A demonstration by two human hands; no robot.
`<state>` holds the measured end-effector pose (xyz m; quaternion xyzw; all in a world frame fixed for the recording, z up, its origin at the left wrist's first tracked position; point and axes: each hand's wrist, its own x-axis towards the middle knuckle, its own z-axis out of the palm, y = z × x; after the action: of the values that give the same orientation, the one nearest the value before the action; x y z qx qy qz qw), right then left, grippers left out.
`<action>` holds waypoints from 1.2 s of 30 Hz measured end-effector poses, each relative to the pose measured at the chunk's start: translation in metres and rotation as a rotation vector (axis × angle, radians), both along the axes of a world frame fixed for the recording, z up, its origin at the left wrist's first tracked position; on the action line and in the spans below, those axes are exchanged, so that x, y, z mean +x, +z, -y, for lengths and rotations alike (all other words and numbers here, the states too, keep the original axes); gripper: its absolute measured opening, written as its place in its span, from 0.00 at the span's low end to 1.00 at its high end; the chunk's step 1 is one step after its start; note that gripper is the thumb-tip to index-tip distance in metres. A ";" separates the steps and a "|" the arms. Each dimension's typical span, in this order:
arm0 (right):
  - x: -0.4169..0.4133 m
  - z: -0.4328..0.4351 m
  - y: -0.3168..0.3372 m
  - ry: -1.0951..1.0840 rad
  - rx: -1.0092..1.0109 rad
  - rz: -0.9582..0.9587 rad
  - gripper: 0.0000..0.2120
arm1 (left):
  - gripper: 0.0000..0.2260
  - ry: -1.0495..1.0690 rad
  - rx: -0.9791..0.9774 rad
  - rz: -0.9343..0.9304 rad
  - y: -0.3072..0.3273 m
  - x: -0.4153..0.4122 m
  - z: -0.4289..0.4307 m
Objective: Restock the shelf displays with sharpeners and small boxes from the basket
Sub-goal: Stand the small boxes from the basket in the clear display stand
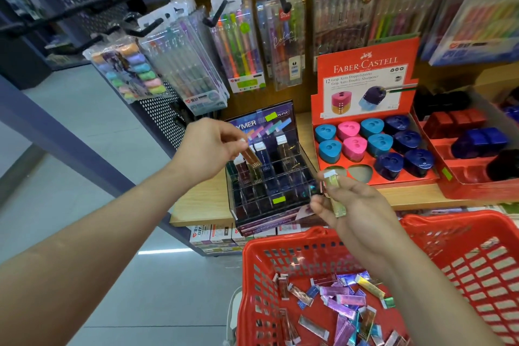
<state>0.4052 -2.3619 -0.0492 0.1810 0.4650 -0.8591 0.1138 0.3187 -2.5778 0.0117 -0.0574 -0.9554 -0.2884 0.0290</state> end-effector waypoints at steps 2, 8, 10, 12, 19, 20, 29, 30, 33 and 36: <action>0.000 -0.001 -0.001 -0.004 0.017 -0.013 0.17 | 0.04 -0.009 -0.076 -0.015 -0.011 0.000 -0.001; 0.003 0.002 0.002 -0.001 0.170 -0.041 0.08 | 0.07 -0.054 -0.237 -0.083 -0.027 -0.004 0.000; 0.003 0.002 0.001 0.009 0.240 -0.050 0.04 | 0.08 -0.080 -0.271 -0.075 -0.029 -0.007 0.002; 0.001 0.001 -0.001 0.022 0.267 -0.057 0.03 | 0.07 -0.128 -0.321 -0.092 -0.033 -0.009 0.004; 0.000 0.000 -0.006 0.058 0.195 -0.046 0.06 | 0.08 -0.273 -0.436 -0.238 -0.049 -0.006 -0.002; 0.000 0.000 -0.006 0.049 0.224 -0.046 0.07 | 0.07 -0.300 -0.467 -0.268 -0.051 -0.005 -0.002; 0.000 -0.001 -0.009 -0.014 0.233 -0.069 0.05 | 0.08 -0.160 -0.324 -0.180 -0.039 0.000 -0.012; -0.001 -0.001 -0.010 -0.016 0.228 -0.070 0.05 | 0.08 -0.090 -0.114 -0.001 -0.028 0.003 -0.017; -0.002 0.000 -0.011 -0.016 0.197 -0.078 0.05 | 0.12 -0.093 0.498 0.528 -0.004 0.013 -0.033; -0.002 0.003 -0.009 -0.019 0.184 -0.101 0.05 | 0.12 -0.158 0.560 0.541 -0.001 0.024 -0.042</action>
<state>0.4034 -2.3646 -0.0582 0.1514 0.5454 -0.8218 0.0650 0.3432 -2.5355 0.0106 -0.0424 -0.8056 -0.5438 -0.2313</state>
